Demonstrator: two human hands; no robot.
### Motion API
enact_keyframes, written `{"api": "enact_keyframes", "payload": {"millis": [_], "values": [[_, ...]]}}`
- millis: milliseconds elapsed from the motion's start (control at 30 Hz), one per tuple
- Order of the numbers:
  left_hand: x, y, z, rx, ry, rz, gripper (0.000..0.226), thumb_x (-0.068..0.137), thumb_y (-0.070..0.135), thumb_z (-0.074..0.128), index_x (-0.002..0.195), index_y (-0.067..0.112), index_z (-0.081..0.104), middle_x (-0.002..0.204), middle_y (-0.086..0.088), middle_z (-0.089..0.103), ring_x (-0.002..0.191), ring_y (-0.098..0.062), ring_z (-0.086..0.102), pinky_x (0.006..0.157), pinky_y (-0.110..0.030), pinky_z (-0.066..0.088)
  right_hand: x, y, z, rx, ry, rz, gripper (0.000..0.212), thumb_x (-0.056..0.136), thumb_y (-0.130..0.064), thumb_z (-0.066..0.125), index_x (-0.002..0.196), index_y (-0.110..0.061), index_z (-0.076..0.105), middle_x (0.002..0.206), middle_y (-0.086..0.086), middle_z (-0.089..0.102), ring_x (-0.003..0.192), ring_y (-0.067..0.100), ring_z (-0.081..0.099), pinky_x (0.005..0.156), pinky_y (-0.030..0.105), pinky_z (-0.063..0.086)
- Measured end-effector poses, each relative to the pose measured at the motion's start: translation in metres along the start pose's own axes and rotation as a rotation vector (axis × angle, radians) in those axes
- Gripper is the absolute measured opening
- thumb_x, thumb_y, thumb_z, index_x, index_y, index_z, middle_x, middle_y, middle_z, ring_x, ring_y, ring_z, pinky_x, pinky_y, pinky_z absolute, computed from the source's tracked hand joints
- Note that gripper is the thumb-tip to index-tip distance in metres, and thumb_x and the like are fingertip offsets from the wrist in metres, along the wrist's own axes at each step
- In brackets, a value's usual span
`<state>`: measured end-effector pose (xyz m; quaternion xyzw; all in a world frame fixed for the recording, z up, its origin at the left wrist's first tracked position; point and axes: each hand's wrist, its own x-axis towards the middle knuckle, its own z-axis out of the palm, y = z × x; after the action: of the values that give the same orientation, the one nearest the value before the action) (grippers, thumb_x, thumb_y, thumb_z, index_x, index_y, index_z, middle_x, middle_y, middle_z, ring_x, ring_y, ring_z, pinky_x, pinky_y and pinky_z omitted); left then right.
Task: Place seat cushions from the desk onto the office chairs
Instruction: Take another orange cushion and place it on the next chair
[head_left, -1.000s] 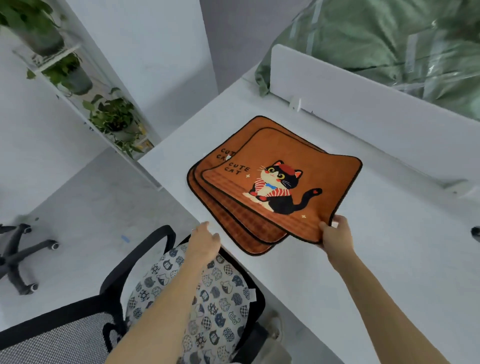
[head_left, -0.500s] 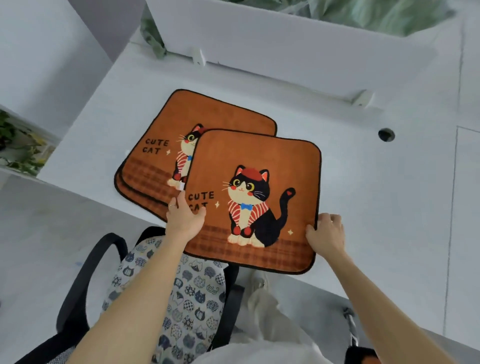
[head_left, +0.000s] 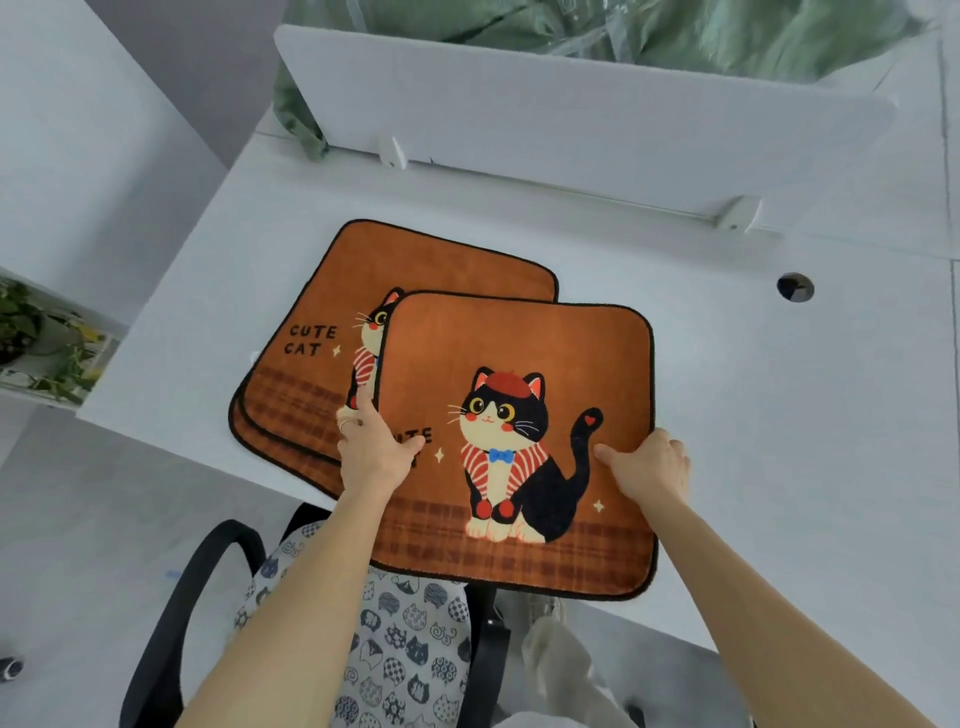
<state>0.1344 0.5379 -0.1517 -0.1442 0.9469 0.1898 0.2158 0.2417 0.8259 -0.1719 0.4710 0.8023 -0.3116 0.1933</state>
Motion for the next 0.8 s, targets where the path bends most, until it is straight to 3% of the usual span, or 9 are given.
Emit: {"api": "enact_keyframes", "payload": {"millis": [67,167,267,333,433,500,667,800], "values": [[0.0,0.001,0.001,-0.062,-0.035,-0.014,0.091,0.086,0.034,0.076,0.152,0.018,0.016,0.138,-0.02,0.051,0.118,-0.041,0.056,0.092,-0.049,0.049,0.0,0.002,0.0,-0.043,-0.007,-0.035,0.076,0.087,-0.055,0.066,0.142,-0.011,0.038,0.138,0.015,0.046,0.13,0.037,0.042,0.099,0.052,0.045],[-0.01,0.003,-0.003,0.053,0.014,0.078,0.058,0.097,0.035,0.059,0.145,0.02,0.03,0.121,-0.013,0.062,0.106,-0.037,0.062,0.078,-0.044,0.053,-0.013,0.002,0.0,-0.103,0.01,-0.099,0.061,0.094,-0.053,0.056,0.14,-0.017,0.038,0.136,0.013,0.046,0.128,0.036,0.042,0.094,0.051,0.047],[-0.03,0.01,-0.017,0.073,0.126,0.177,0.035,0.104,0.036,0.041,0.136,0.021,0.039,0.102,-0.006,0.061,0.094,-0.035,0.063,0.071,-0.044,0.053,-0.027,0.001,-0.005,-0.154,0.022,-0.148,0.04,0.102,-0.043,0.044,0.133,-0.018,0.039,0.129,0.012,0.05,0.118,0.034,0.05,0.087,0.048,0.047],[-0.045,0.014,-0.029,0.043,0.184,0.229,0.033,0.106,0.035,0.036,0.134,0.018,0.042,0.093,-0.001,0.055,0.091,-0.034,0.063,0.067,-0.041,0.051,-0.035,-0.001,-0.012,-0.16,0.045,-0.173,0.026,0.105,-0.033,0.036,0.124,-0.016,0.042,0.118,0.011,0.056,0.099,0.031,0.055,0.076,0.042,0.046],[-0.072,0.015,-0.048,-0.016,0.216,0.263,0.04,0.106,0.038,0.033,0.14,0.017,0.039,0.1,-0.008,0.064,0.094,-0.033,0.064,0.068,-0.041,0.05,-0.061,0.002,-0.028,-0.021,0.108,-0.212,0.015,0.106,-0.027,0.032,0.113,-0.017,0.04,0.092,0.004,0.057,0.074,0.024,0.055,0.06,0.034,0.041],[-0.094,0.012,-0.058,-0.106,0.196,0.235,0.044,0.106,0.04,0.034,0.144,0.017,0.036,0.116,-0.013,0.064,0.103,-0.035,0.063,0.074,-0.041,0.047,-0.088,0.011,-0.04,0.197,0.113,-0.209,0.012,0.106,-0.023,0.032,0.111,-0.017,0.04,0.086,0.003,0.057,0.069,0.022,0.057,0.052,0.032,0.041],[-0.155,-0.025,-0.097,-0.417,0.151,0.278,0.046,0.104,0.036,0.042,0.143,0.012,0.042,0.138,-0.011,0.056,0.125,-0.035,0.053,0.101,-0.049,0.046,-0.173,0.058,-0.06,0.557,0.247,-0.256,0.012,0.105,-0.024,0.038,0.114,-0.018,0.044,0.101,0.005,0.063,0.078,0.025,0.061,0.069,0.041,0.053],[-0.204,-0.059,-0.117,-0.54,0.154,0.353,0.038,0.102,0.036,0.047,0.13,0.011,0.052,0.129,-0.008,0.06,0.12,-0.033,0.055,0.099,-0.047,0.046,-0.246,0.106,-0.074,0.712,0.35,-0.359,0.01,0.105,-0.025,0.042,0.114,-0.022,0.047,0.108,0.003,0.062,0.081,0.015,0.059,0.073,0.037,0.05]]}}
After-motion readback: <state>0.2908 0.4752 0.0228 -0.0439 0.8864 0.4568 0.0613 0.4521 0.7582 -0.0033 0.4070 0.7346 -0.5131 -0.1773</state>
